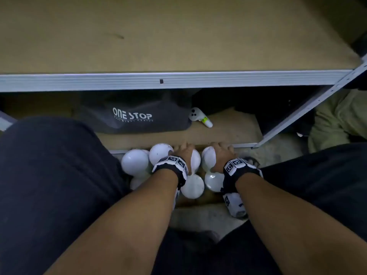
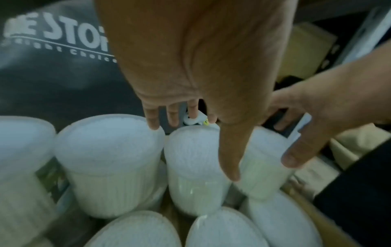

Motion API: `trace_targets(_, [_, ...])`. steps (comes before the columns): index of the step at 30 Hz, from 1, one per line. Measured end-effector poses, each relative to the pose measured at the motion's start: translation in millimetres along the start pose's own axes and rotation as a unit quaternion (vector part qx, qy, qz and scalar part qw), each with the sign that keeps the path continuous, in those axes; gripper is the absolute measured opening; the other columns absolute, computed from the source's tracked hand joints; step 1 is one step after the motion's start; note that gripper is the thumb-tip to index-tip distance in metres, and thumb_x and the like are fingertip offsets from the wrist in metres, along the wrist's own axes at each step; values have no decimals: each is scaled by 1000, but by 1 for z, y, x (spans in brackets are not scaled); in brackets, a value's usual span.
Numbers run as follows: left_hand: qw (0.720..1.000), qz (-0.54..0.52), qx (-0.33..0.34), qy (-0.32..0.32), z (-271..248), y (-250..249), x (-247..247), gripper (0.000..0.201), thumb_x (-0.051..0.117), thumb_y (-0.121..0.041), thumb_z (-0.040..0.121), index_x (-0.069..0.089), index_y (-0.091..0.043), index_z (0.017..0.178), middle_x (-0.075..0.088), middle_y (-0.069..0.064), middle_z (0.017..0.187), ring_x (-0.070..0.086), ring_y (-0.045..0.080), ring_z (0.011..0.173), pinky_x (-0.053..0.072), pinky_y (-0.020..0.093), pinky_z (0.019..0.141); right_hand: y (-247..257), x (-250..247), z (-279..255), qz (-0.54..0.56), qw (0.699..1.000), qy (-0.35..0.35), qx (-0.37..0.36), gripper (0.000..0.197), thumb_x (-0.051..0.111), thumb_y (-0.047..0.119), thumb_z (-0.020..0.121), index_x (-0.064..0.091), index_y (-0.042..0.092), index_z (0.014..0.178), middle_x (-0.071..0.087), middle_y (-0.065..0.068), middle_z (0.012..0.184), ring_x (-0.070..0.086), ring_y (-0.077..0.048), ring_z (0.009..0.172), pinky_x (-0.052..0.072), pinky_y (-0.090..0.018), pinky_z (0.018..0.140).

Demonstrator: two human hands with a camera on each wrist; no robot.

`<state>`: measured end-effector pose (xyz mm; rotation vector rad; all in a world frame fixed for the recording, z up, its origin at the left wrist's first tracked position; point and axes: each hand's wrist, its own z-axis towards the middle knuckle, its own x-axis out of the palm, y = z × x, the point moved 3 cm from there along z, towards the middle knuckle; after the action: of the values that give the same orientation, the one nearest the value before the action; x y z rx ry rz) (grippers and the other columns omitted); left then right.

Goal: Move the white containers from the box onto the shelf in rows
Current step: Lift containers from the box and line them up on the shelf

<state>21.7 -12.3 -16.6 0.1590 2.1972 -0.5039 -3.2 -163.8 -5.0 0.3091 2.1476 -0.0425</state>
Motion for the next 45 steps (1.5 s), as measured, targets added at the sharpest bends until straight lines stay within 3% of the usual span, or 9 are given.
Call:
trace_targets(5, [998,51,-8,-35,6,-7,5,89,78,-19,61,30,-23,136,31,4,140,33,29,127,35,46,101,3,8,13,-28,999,37,-2,89,80,27,66,30,24,139,25,-6,145,33,-35,131,38,-43,106])
trace_targets(8, [997,70,-12,-35,11,-6,3,88,77,-15,60,31,-21,136,33,4,137,35,29,126,37,43,100,3,10,19,1,999,44,26,91,82,24,61,32,27,136,24,-4,143,34,-36,128,46,-43,98])
trace_targets(15, [998,61,-21,-13,11,-9,2,93,79,-21,58,29,-24,137,31,11,140,31,32,129,31,42,106,2,8,17,26,998,55,27,94,84,23,58,32,29,136,23,-3,143,33,-36,128,47,-45,97])
trace_targets(21, [999,13,-40,-10,-5,-12,-14,95,79,-24,57,29,-24,137,33,10,136,34,34,128,37,44,101,0,-7,0,55,997,51,29,85,81,17,63,35,26,133,29,-3,139,29,-35,130,45,-45,95])
trace_targets(27, [997,-56,-55,-15,-17,-24,-63,99,85,-26,54,30,-25,136,26,11,140,31,39,130,48,48,89,14,-57,-16,71,997,17,17,93,78,20,63,30,29,143,24,-6,149,21,-42,140,41,-53,104])
trace_targets(32, [995,-72,-16,-64,-39,-33,-111,94,86,-35,51,39,-32,132,32,8,129,35,37,122,49,50,92,18,-119,-36,35,999,-33,-10,88,83,31,44,48,33,125,39,-4,131,33,-35,129,39,-52,99])
trace_targets(36, [994,-62,30,-87,-64,-45,-154,89,85,-37,54,40,-33,132,35,5,123,38,32,117,52,46,88,16,-161,-70,67,995,-71,5,90,85,22,59,41,33,137,34,0,136,29,-37,129,42,-54,99])
trace_targets(43, [985,-66,95,-129,-112,-69,-214,93,84,-40,54,39,-35,135,37,-1,122,42,25,117,51,39,83,9,-224,-137,102,987,-125,-6,94,85,25,56,39,42,136,36,6,135,30,-33,127,49,-48,91])
trace_targets(45, [978,-70,113,-160,-126,-73,-230,91,82,-43,52,40,-38,132,39,-2,120,42,23,116,50,41,89,8,-239,-154,113,981,-158,-25,91,84,26,58,39,41,136,37,6,135,31,-31,128,51,-46,90])
